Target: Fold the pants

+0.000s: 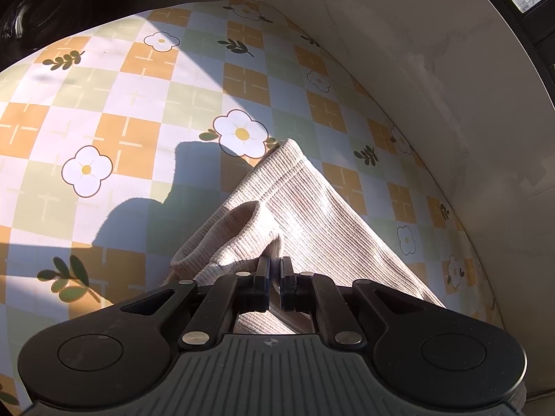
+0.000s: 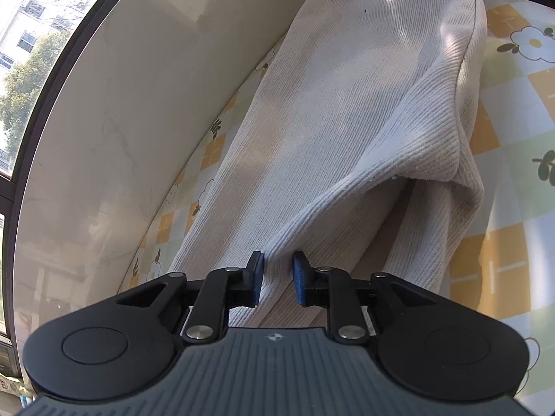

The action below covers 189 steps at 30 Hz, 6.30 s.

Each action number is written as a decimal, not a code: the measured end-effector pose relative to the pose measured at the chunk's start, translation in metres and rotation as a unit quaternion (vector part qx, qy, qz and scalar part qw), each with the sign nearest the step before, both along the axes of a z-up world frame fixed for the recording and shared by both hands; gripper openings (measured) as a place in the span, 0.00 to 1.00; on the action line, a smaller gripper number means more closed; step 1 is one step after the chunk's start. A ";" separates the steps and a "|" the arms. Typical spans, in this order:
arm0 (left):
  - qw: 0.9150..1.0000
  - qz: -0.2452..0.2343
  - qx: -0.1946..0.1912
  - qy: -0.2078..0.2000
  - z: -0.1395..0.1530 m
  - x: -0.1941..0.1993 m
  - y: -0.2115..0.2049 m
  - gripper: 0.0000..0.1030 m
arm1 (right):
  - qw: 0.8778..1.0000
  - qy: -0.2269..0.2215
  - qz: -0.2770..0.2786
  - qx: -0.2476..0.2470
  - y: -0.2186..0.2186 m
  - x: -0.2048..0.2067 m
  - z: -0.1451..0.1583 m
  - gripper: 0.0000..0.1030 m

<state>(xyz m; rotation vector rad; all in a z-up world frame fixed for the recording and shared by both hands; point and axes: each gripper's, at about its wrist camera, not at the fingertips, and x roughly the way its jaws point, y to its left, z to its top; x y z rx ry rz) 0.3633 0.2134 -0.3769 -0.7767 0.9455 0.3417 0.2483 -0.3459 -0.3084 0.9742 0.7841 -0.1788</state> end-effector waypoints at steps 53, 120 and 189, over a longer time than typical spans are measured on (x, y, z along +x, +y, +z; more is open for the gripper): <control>0.989 -0.142 0.004 -0.041 -0.004 -0.009 0.022 0.31 | 0.997 0.024 0.069 0.017 0.046 -0.027 -0.012 0.21; 0.959 -0.115 -0.028 -0.258 0.154 -0.002 0.015 0.07 | 0.995 -0.097 0.010 0.008 -0.001 0.003 0.099 0.03; 0.989 -0.134 -0.053 -0.046 -0.004 -0.111 0.005 0.05 | 0.997 0.043 0.059 0.001 -0.002 -0.062 -0.004 0.03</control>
